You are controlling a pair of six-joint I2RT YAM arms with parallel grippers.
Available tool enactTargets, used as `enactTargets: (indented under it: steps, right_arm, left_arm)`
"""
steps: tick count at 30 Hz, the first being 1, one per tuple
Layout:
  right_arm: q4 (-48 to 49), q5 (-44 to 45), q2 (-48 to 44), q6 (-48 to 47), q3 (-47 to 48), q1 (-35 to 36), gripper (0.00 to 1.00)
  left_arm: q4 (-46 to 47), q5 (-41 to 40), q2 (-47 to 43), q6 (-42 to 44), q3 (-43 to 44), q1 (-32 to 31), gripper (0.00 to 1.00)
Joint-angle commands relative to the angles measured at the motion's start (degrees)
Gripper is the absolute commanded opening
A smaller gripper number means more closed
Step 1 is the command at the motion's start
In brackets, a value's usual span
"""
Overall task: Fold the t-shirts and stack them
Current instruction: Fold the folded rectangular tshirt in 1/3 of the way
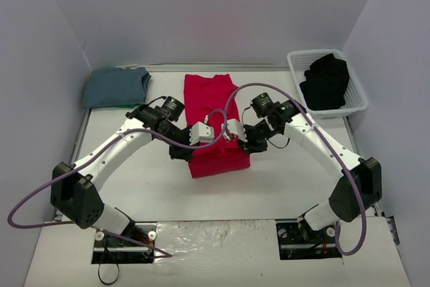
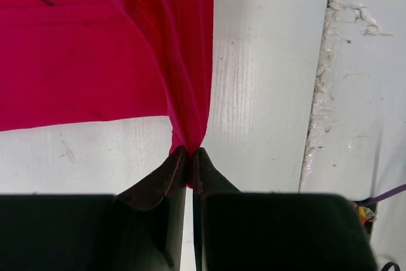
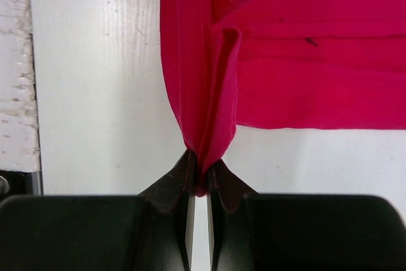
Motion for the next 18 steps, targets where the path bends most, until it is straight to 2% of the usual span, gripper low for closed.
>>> enactTargets:
  steps: [1,18]
  right_arm:
    - [-0.6,1.7,1.5,-1.5,3.7,-0.6,0.0]
    - [1.9,2.6,11.2,-4.2,15.1,-4.4,0.0]
  left_arm:
    - [-0.6,-1.8,0.4,0.2,4.7,0.8,0.02]
    - [-4.1,-3.6,7.9,4.0,17.1,5.8,0.02]
